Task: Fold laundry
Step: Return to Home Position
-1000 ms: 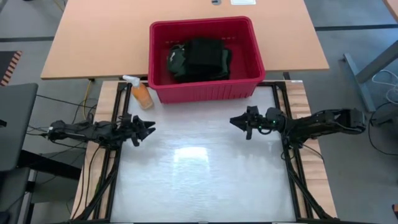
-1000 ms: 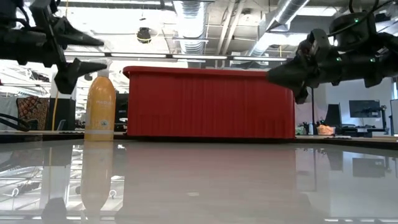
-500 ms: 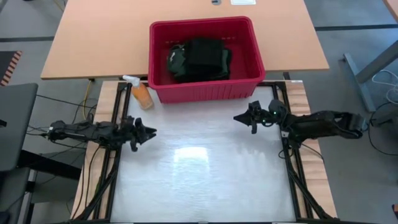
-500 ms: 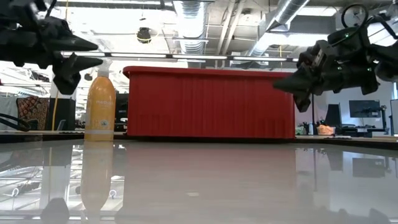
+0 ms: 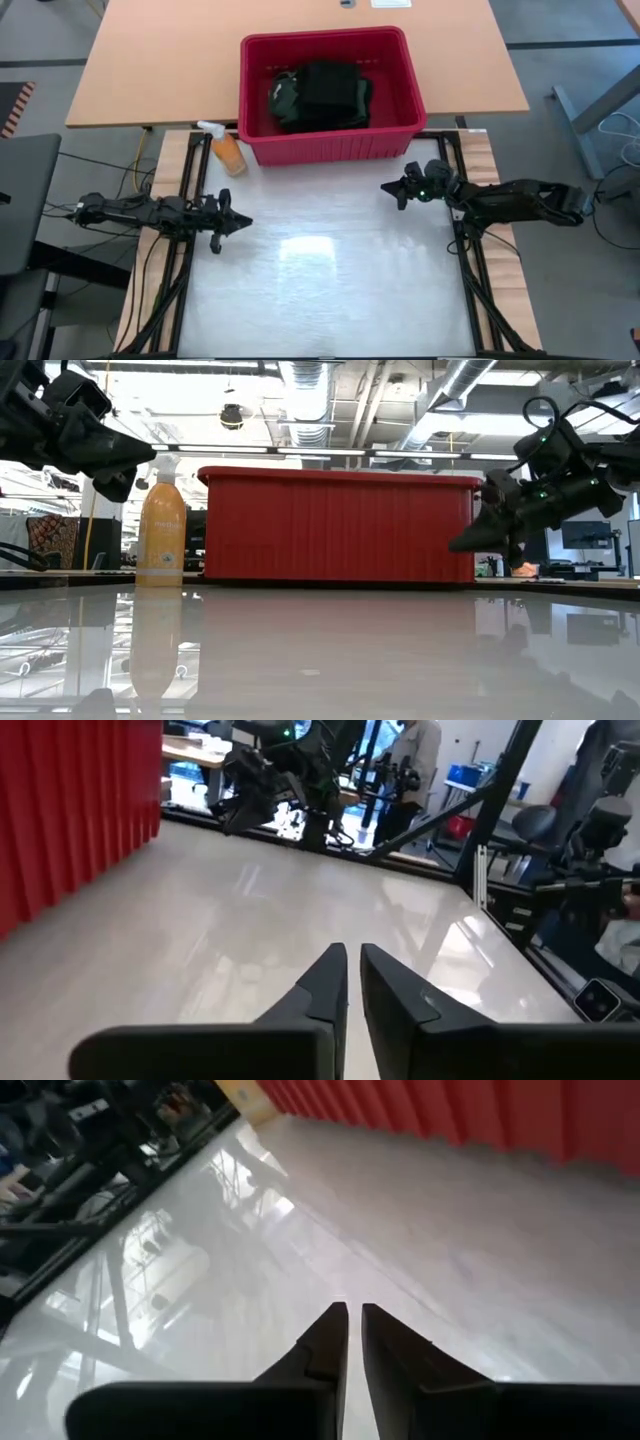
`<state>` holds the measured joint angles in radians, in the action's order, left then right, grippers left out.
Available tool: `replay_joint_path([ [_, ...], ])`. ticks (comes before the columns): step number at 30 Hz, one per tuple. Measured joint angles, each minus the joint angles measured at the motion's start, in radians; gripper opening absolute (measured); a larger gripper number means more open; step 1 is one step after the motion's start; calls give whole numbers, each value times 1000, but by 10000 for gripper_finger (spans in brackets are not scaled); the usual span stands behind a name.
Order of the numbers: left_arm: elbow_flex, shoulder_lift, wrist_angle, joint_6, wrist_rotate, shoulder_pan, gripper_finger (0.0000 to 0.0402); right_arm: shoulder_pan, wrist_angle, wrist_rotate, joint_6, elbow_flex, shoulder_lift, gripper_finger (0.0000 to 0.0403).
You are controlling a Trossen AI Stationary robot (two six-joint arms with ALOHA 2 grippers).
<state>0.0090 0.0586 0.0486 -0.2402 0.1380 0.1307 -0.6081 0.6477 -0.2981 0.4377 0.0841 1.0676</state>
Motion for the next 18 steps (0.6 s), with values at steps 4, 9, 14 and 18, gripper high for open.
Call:
replay_joint_path([
  [4,0,0,0,-10,0,0,18,0,-40,13,-2,0,0,62],
  [9,-1,0,2,-12,1,0,17,0,-49,17,-51,0,0,63],
  [14,-1,0,2,-13,2,0,17,0,-65,18,-46,0,0,63],
  [18,-1,0,2,-15,5,0,17,0,-68,18,-45,0,0,63],
])
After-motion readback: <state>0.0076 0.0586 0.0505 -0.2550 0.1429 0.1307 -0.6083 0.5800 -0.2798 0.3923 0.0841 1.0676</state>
